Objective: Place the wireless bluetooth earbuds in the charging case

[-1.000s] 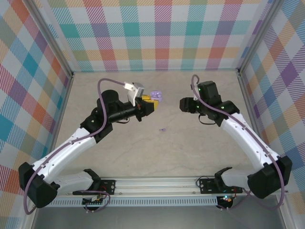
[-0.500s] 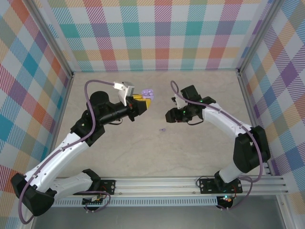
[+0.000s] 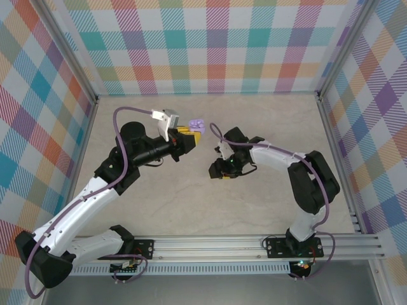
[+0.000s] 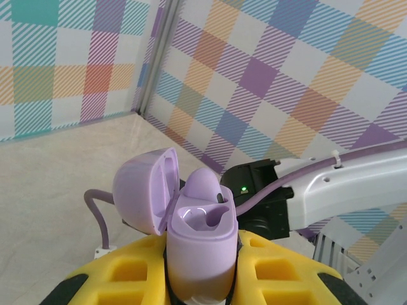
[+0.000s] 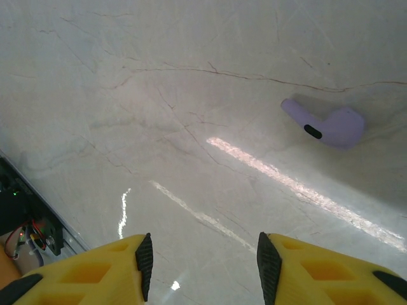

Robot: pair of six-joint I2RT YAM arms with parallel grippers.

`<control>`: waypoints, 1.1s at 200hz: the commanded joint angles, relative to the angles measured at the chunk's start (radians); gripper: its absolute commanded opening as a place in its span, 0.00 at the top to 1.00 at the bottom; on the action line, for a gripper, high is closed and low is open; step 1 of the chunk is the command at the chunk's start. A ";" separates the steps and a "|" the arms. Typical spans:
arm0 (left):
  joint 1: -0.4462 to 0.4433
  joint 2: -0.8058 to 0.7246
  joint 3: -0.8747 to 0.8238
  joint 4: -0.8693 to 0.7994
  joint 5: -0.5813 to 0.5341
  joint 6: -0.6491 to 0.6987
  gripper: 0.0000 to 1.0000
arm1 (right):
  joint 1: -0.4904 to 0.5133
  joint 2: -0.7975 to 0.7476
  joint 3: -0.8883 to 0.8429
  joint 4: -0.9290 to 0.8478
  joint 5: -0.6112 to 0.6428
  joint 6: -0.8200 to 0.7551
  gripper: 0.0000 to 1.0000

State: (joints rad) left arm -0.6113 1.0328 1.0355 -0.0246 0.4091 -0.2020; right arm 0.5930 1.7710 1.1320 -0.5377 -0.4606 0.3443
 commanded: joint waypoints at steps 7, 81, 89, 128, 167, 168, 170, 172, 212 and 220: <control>0.010 -0.006 -0.009 0.023 0.007 -0.014 1.00 | 0.005 0.046 0.020 0.013 0.019 0.030 0.53; 0.012 0.007 -0.012 0.026 0.005 -0.016 1.00 | 0.006 0.146 0.119 0.000 0.113 0.060 0.57; 0.012 0.008 -0.011 0.025 0.002 -0.016 1.00 | 0.006 0.160 0.132 -0.008 0.122 0.058 0.57; 0.015 0.000 -0.019 0.020 -0.007 -0.013 1.00 | 0.005 0.212 0.209 -0.082 0.190 0.030 0.57; 0.017 -0.010 -0.029 0.023 -0.012 -0.014 1.00 | 0.008 0.239 0.267 -0.125 0.210 0.009 0.56; 0.018 -0.011 -0.030 0.023 -0.013 -0.014 1.00 | 0.008 0.240 0.268 -0.127 0.211 0.008 0.56; 0.018 -0.010 -0.031 0.023 -0.013 -0.014 1.00 | 0.009 0.241 0.272 -0.131 0.214 0.008 0.56; 0.018 -0.010 -0.030 0.024 -0.013 -0.014 1.00 | 0.010 0.243 0.275 -0.134 0.217 0.005 0.56; 0.021 -0.013 -0.034 0.025 -0.012 -0.014 1.00 | 0.034 0.265 0.329 -0.190 0.280 -0.021 0.56; 0.021 -0.011 -0.033 0.025 -0.010 -0.014 1.00 | 0.041 0.270 0.338 -0.202 0.298 -0.027 0.57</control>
State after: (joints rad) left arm -0.6003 1.0405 1.0172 -0.0242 0.3988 -0.2131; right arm 0.6109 2.0197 1.4265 -0.6682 -0.2142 0.3508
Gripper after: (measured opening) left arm 0.220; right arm 0.437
